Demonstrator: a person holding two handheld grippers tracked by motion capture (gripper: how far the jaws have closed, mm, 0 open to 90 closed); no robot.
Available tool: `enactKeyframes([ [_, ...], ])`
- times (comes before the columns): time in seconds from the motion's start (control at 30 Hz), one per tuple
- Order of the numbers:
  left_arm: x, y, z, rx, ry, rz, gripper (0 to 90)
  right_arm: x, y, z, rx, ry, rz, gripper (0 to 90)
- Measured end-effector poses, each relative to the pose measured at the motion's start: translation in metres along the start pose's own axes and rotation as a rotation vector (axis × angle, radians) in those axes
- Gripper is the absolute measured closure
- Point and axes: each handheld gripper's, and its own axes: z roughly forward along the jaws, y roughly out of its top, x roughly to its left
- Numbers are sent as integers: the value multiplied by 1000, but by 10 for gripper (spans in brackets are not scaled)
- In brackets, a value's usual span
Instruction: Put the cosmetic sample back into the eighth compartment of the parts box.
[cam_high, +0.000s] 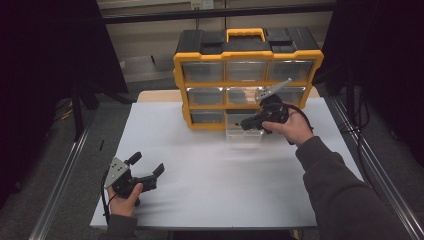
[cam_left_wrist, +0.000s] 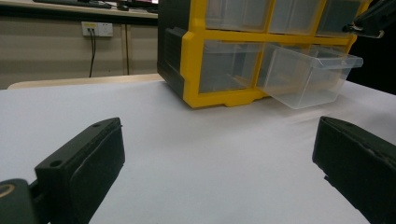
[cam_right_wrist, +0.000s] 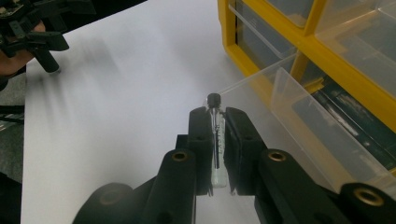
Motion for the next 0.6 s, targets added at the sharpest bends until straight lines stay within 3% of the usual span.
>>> enactKeyframes([
  [0.03, -1, 0, 1, -9, 6, -13, 23, -1, 0, 0, -1, -3, -3, 814],
  [0.17, 0, 0, 0, -1, 10, 3, 23, -3, 1, 0, -9, -3, 1, 814],
  [0.2, -1, 0, 0, -13, 8, -11, 23, -3, 2, 0, -4, -6, -1, 814],
  [0.37, 0, 0, 0, -1, 10, 4, 23, -5, 4, -2, -11, -14, 3, 814],
  [0.6, -1, 0, 0, -8, 8, -6, 23, -8, 5, 0, -15, -23, 6, 814],
])
